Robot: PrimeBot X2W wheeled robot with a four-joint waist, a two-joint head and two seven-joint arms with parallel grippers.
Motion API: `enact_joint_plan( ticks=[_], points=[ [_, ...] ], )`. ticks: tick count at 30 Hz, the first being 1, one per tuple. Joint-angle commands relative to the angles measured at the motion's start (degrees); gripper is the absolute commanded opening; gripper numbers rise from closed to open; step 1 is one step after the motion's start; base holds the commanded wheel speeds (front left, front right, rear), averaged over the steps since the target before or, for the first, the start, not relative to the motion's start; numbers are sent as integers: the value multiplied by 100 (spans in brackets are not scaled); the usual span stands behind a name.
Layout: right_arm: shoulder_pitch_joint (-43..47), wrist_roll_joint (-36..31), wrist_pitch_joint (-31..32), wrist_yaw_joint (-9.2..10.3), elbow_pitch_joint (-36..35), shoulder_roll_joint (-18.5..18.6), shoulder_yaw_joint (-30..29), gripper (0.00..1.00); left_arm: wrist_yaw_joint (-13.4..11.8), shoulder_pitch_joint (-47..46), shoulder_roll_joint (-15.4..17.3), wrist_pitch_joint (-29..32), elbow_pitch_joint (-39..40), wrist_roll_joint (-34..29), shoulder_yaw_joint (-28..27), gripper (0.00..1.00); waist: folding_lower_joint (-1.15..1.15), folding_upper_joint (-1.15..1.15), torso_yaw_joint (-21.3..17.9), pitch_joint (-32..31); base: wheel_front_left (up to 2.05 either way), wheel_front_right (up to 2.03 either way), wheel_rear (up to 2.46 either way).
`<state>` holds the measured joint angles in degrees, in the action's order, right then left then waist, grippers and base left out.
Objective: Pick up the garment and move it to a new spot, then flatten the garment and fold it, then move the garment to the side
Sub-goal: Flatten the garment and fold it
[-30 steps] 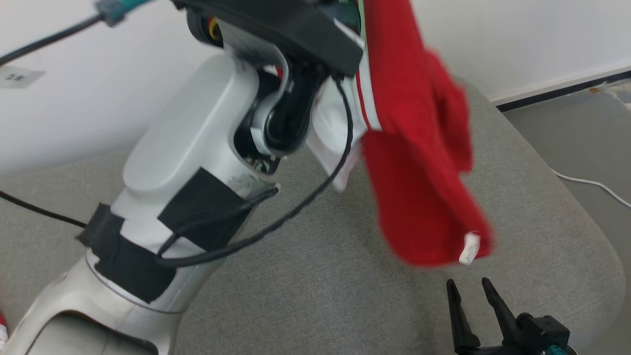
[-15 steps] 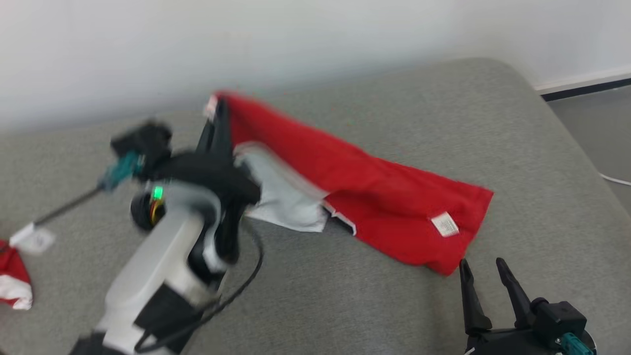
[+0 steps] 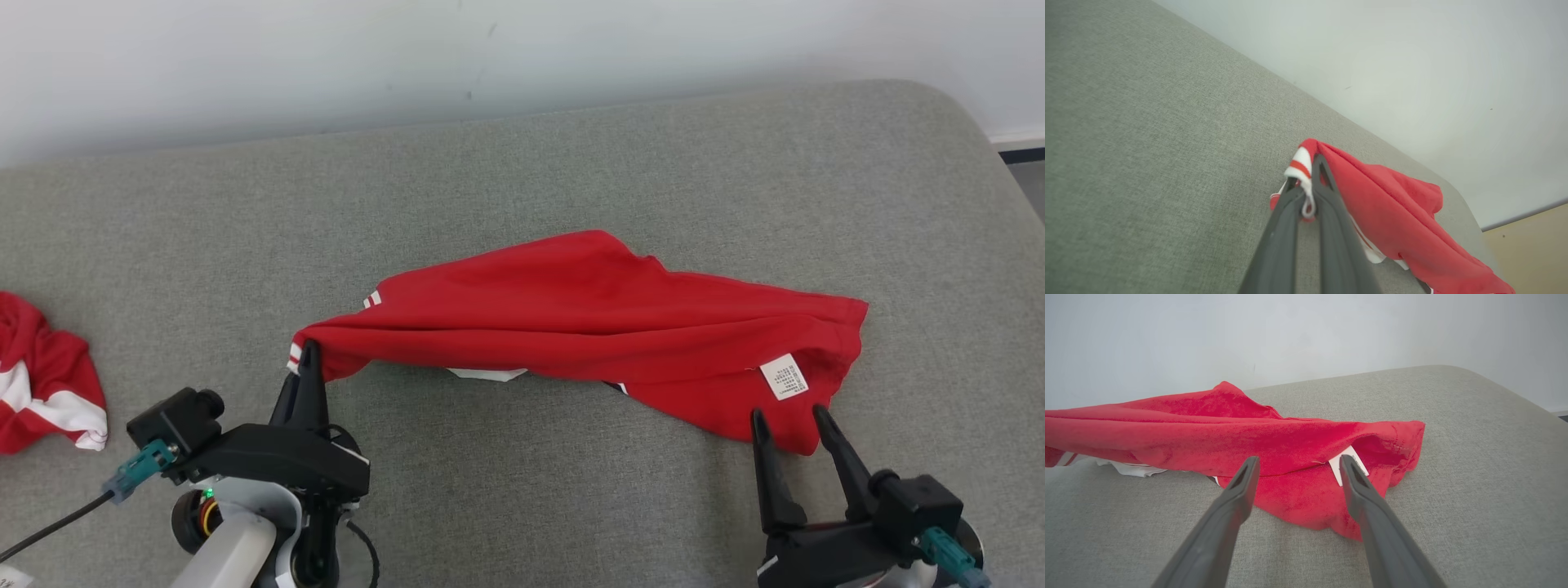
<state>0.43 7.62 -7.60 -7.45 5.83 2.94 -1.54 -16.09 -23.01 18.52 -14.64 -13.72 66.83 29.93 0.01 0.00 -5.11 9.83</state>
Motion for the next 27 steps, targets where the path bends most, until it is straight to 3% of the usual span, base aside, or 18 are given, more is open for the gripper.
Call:
enact_joint_plan(
  ticks=[1, 8, 17, 22, 27],
  points=[
    [-88, -45, 22, -8, -91, -12, -6, 100, -4, 49, -21, -41, 131, -59, 5, 0, -1, 0, 4, -18, 0, 0, 0],
    [-88, -69, 96, -8, -256, -11, -29, 100, -315, 143, 122, -34, 1155, -238, -68, 0, -1, 0, -58, -147, 0, 0, 0],
    [76, -11, 47, -8, -295, -12, -169, 100, -1286, 523, 687, 679, 3547, -556, 321, 0, -1, 0, -104, -276, 0, 0, 0],
    [-16, 23, 38, -8, -328, -12, -127, 100, -1344, 214, 742, 972, 3066, -422, 269, 0, -1, 0, -155, -149, 0, 0, 0],
    [-207, 22, 32, -8, -328, -12, 71, 100, -1099, -633, 675, 1160, 1023, -545, 281, 0, -1, 0, -313, 99, 0, 0, 0]
  ],
)
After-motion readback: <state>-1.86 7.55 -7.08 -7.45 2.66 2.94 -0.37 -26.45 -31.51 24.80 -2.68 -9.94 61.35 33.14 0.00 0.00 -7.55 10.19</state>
